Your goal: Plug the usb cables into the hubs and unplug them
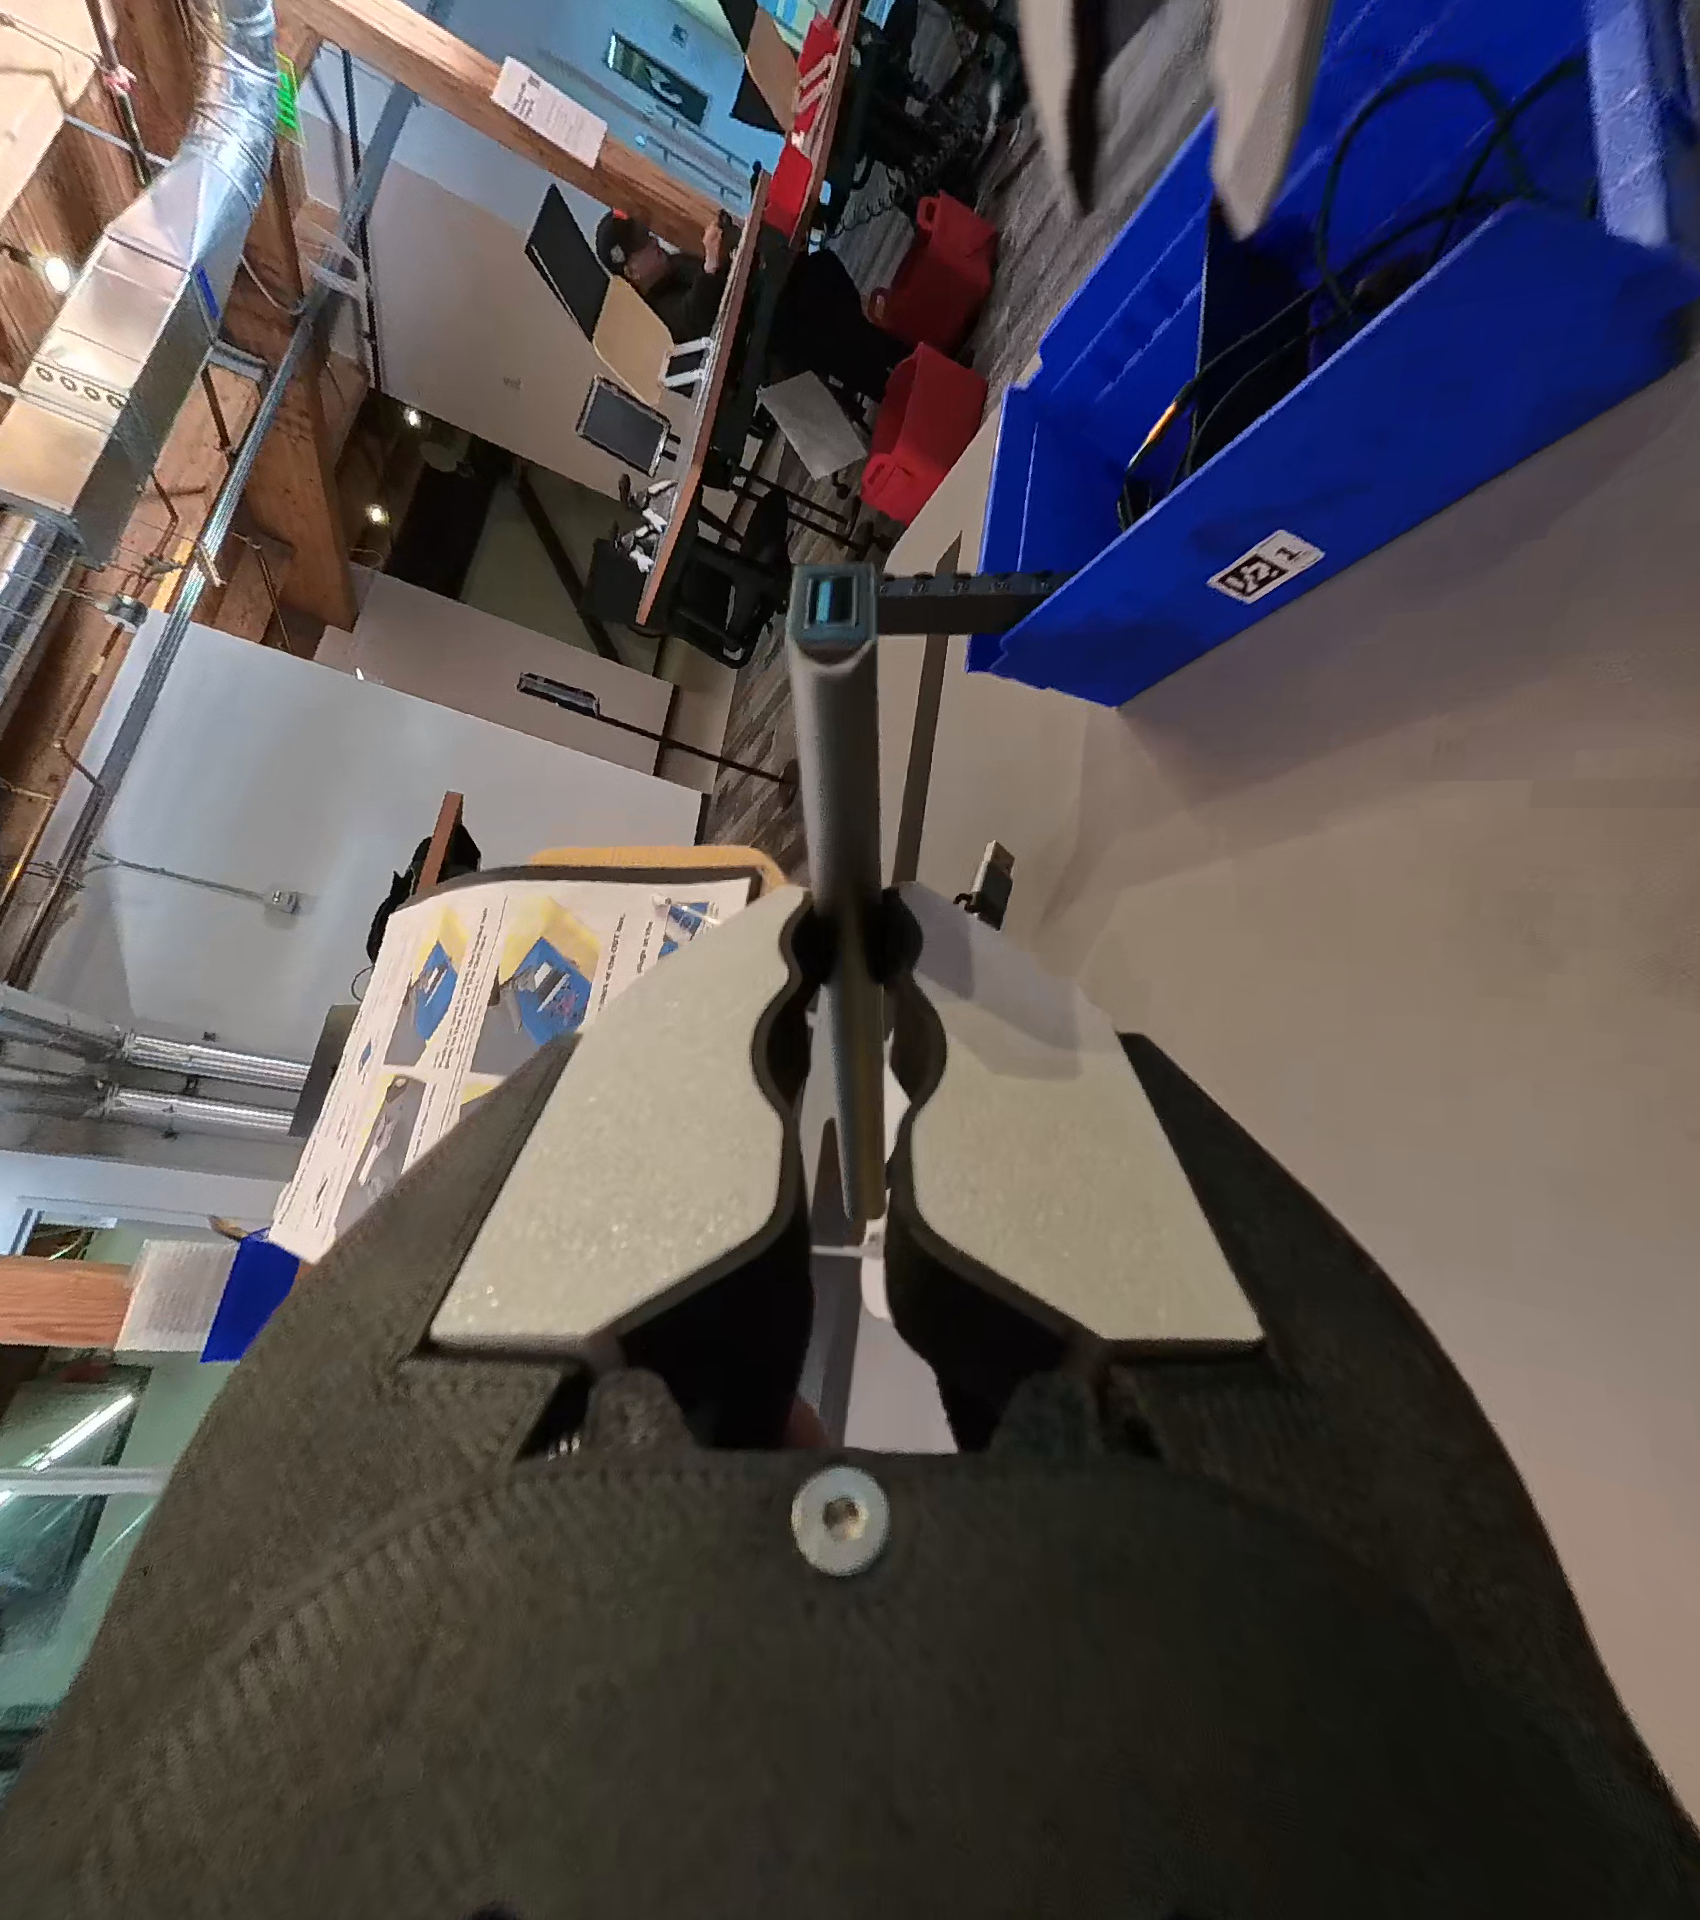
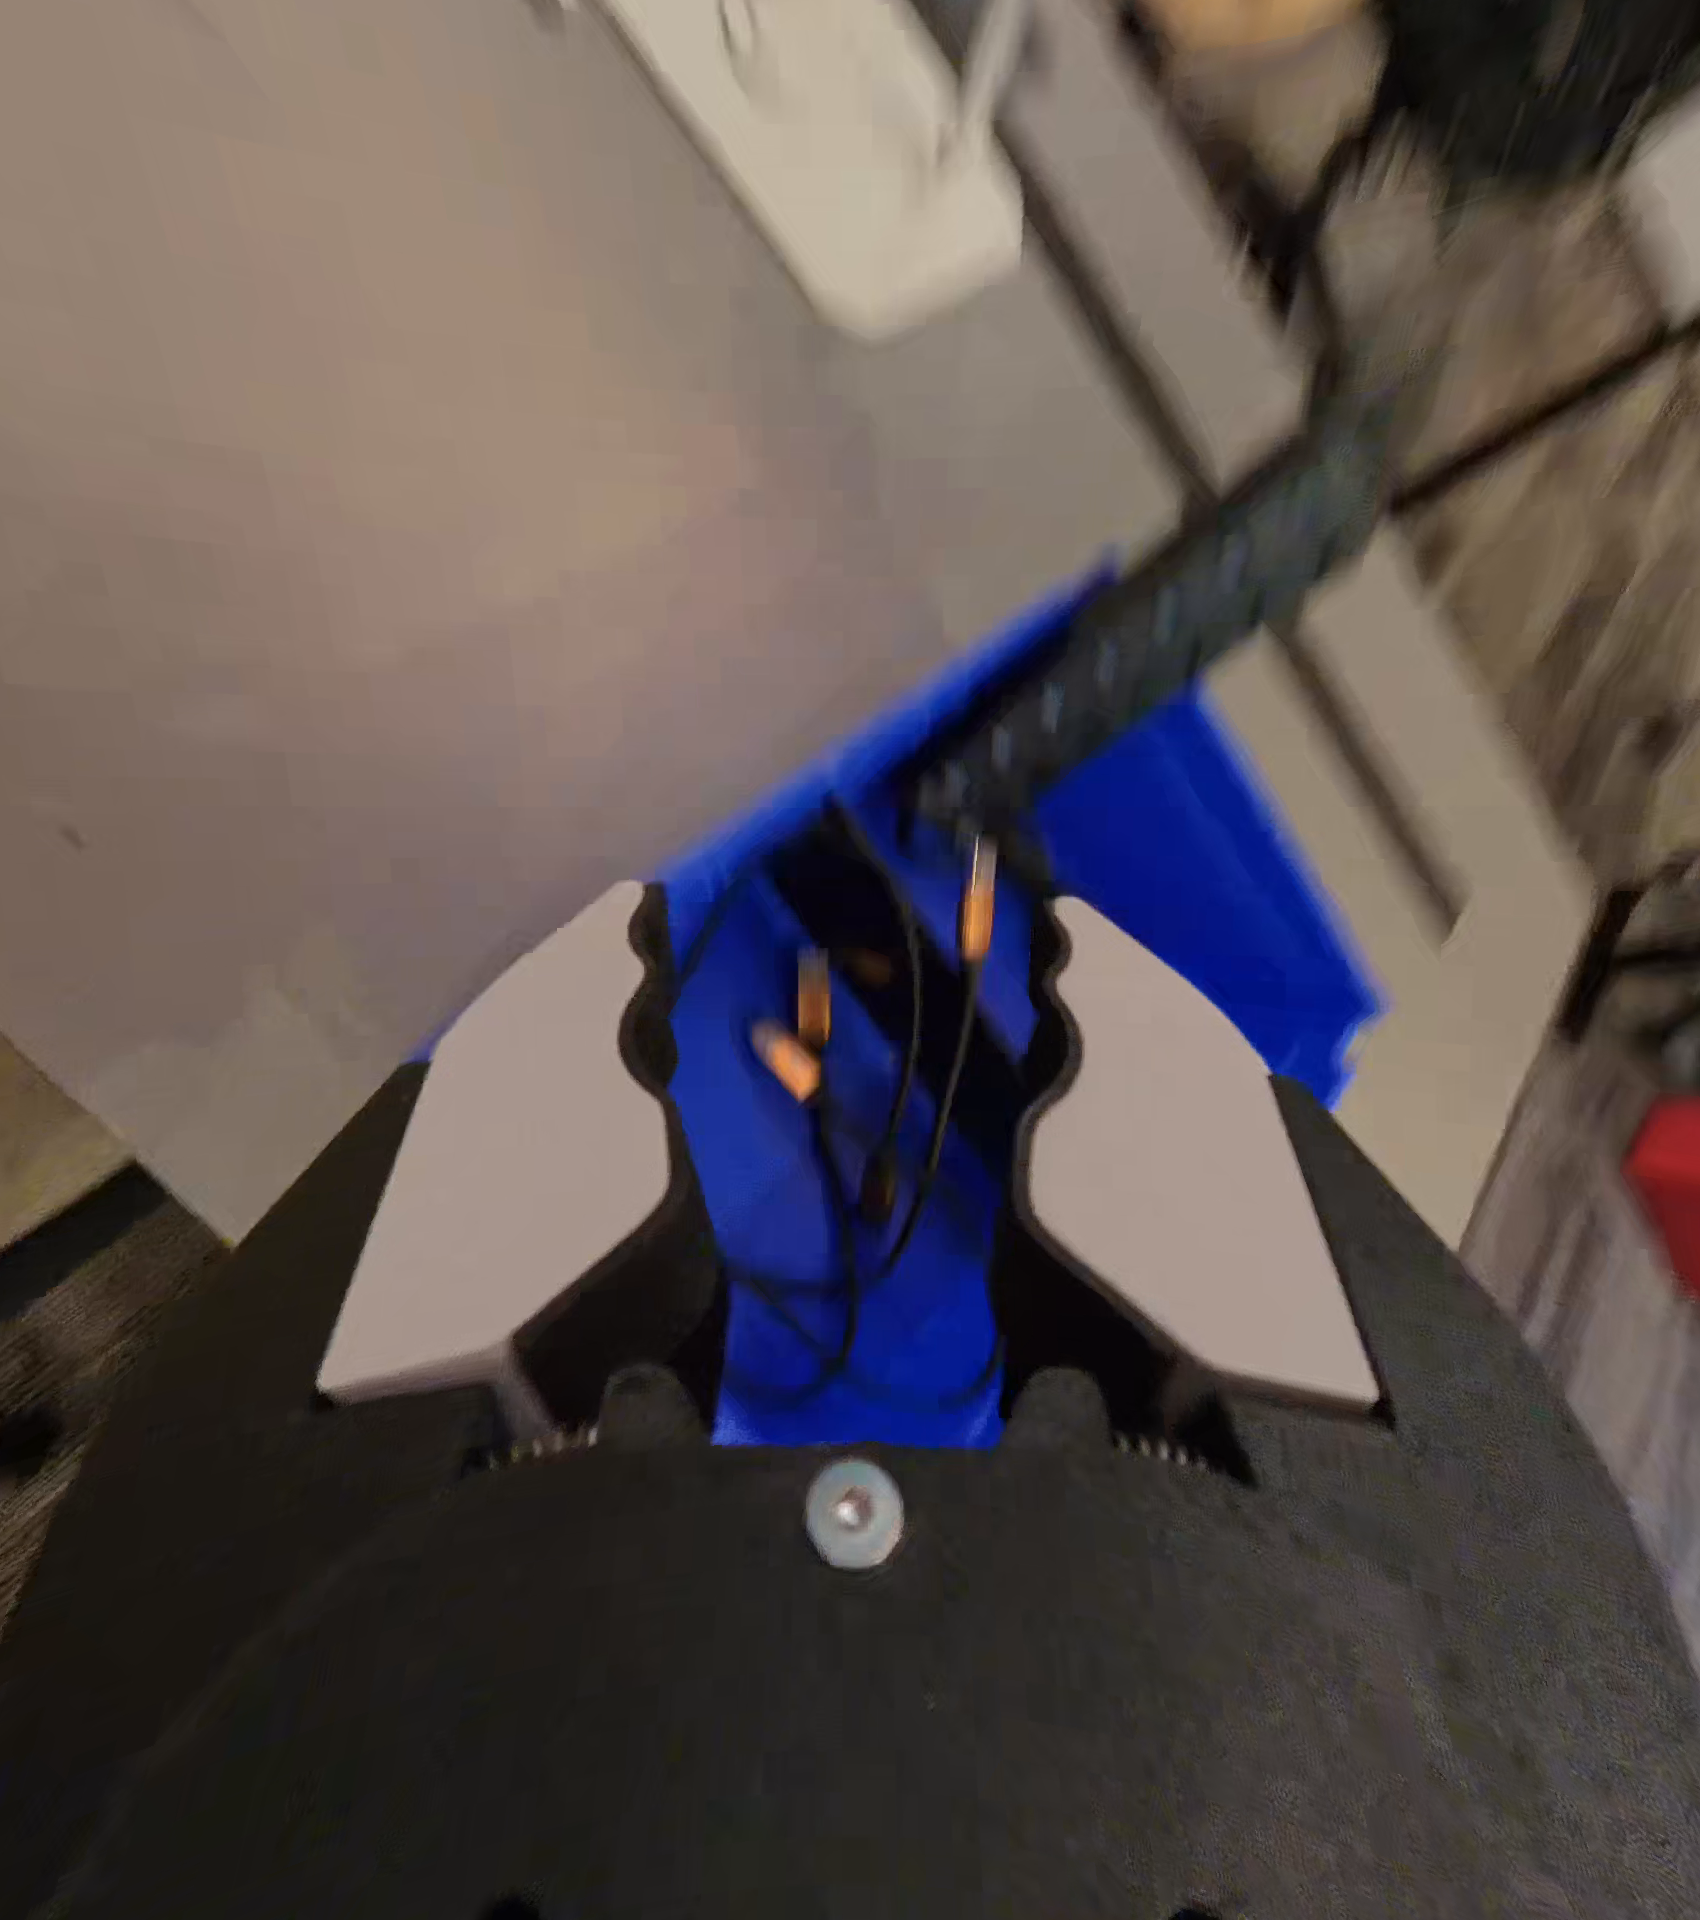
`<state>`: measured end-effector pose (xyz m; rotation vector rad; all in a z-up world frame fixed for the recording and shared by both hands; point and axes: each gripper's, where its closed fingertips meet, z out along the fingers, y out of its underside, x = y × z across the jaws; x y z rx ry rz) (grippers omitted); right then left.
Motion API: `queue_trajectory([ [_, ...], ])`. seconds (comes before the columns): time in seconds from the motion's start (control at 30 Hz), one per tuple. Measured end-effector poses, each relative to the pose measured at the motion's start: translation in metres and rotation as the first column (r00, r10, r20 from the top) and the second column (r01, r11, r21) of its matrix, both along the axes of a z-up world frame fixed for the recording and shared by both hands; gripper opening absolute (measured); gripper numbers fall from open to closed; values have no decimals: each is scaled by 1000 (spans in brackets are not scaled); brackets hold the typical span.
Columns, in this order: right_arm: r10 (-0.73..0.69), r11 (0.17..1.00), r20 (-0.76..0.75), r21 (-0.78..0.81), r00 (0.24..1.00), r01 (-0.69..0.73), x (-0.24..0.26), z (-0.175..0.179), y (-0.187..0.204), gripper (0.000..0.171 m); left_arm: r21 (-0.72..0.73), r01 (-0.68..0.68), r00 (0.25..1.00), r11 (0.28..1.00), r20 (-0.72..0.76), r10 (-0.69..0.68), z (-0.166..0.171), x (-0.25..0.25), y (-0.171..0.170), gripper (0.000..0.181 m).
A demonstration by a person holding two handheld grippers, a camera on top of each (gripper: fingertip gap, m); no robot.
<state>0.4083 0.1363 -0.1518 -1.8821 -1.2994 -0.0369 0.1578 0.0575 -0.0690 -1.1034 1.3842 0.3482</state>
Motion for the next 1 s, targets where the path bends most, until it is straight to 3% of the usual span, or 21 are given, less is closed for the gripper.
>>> queue_trajectory([
  [0.03,80,994,-22,82,997,-78,-25,20,-8,65,2,10,1000,1000,7,-10,0,4,-2,11],
  [0.13,325,914,13,253,946,-318,-105,54,-42,59,10,42,999,999,21,-42,1,17,-8,11],
  [0.27,424,799,171,392,889,-456,-177,56,-55,55,32,90,996,995,20,-91,3,31,-23,11],
  [0.47,588,633,180,505,788,-587,-236,60,-72,39,48,185,982,982,32,-187,9,48,-46,11],
  [0.53,666,549,188,531,722,-645,-248,59,-84,29,41,222,974,974,41,-224,9,53,-53,11],
  [0.6,688,517,193,546,699,-660,-253,59,-89,13,41,241,970,970,34,-242,9,56,-58,11],
  [0.77,681,549,193,504,706,-667,-246,60,-87,10,61,226,973,972,32,-228,12,57,-59,12],
  [0.93,486,701,192,498,853,-511,-193,78,-33,10,143,136,986,980,76,-148,34,36,-46,15],
  [1.0,335,786,170,493,927,-374,-152,88,7,10,160,97,989,982,97,-113,42,24,-40,1],
])
